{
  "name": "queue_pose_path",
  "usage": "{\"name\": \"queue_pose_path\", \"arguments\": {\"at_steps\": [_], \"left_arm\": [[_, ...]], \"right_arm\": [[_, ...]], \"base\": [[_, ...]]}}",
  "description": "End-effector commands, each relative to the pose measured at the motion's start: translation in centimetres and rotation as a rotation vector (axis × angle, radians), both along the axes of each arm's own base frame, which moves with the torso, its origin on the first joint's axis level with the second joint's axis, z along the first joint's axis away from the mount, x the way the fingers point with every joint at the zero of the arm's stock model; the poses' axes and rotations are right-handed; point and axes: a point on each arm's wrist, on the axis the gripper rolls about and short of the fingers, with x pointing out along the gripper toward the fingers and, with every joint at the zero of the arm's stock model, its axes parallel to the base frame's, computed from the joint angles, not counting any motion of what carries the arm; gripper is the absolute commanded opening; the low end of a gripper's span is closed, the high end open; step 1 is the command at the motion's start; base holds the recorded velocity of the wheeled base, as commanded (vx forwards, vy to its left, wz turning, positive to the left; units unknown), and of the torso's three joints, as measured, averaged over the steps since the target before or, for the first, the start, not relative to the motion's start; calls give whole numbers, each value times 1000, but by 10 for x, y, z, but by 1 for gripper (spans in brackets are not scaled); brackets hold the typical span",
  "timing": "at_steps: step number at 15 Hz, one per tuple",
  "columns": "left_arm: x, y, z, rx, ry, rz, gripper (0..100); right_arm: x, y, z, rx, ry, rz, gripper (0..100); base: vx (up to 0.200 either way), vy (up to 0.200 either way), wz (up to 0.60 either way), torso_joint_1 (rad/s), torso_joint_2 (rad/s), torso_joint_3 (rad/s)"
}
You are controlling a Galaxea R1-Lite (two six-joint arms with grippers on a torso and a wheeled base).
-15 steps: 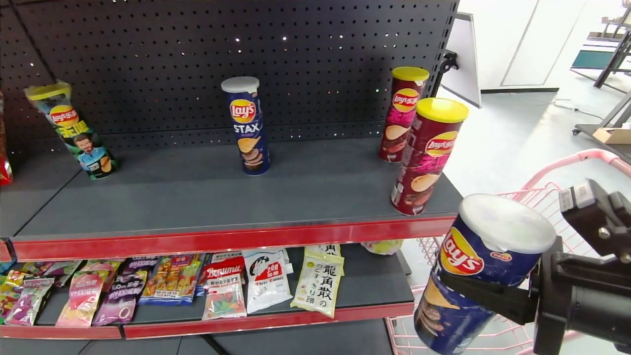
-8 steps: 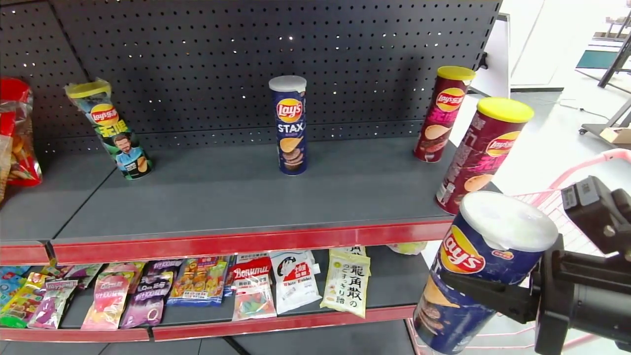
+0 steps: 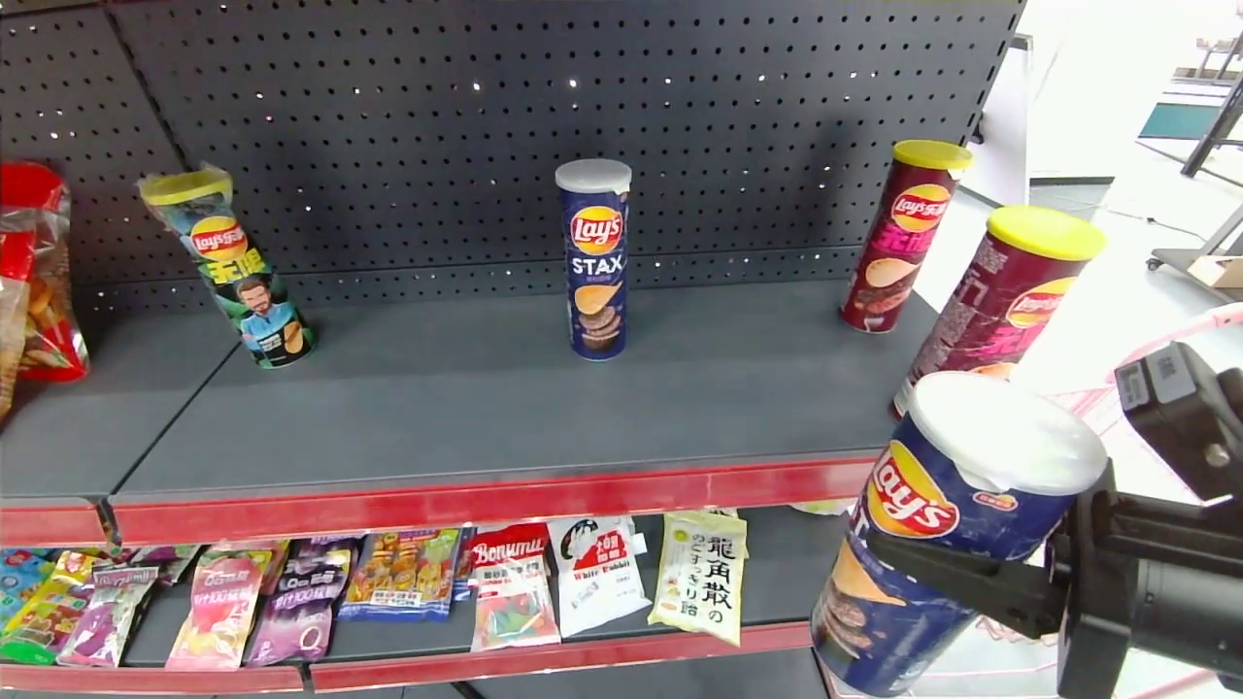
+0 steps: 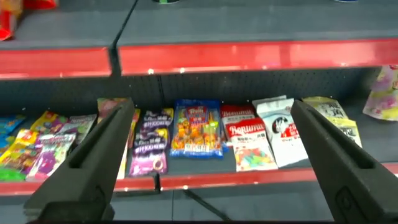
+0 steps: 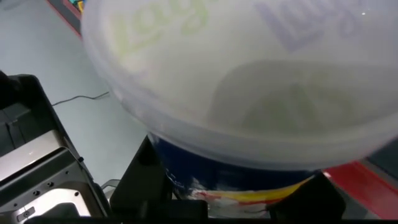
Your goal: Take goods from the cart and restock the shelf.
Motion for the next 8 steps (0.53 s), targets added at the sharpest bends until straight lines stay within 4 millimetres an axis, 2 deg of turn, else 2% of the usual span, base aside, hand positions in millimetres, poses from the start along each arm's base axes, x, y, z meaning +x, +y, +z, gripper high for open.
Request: {"name": "queue_pose_path", "arguments": {"at_steps": [1, 2, 8], "left_arm": [[0, 0, 0, 0, 1, 1, 100], [0, 0, 0, 0, 1, 2, 100], [0, 0, 0, -2, 1, 1, 100]], "right_arm": [[0, 0, 0, 0, -1, 0, 0], [1, 0, 1, 2, -2, -1, 0], [1, 0, 1, 2, -5, -8, 0]], "base": [[200, 0, 0, 22, 2, 7], [200, 0, 0, 22, 2, 2], [0, 0, 0, 0, 0, 0]]}}
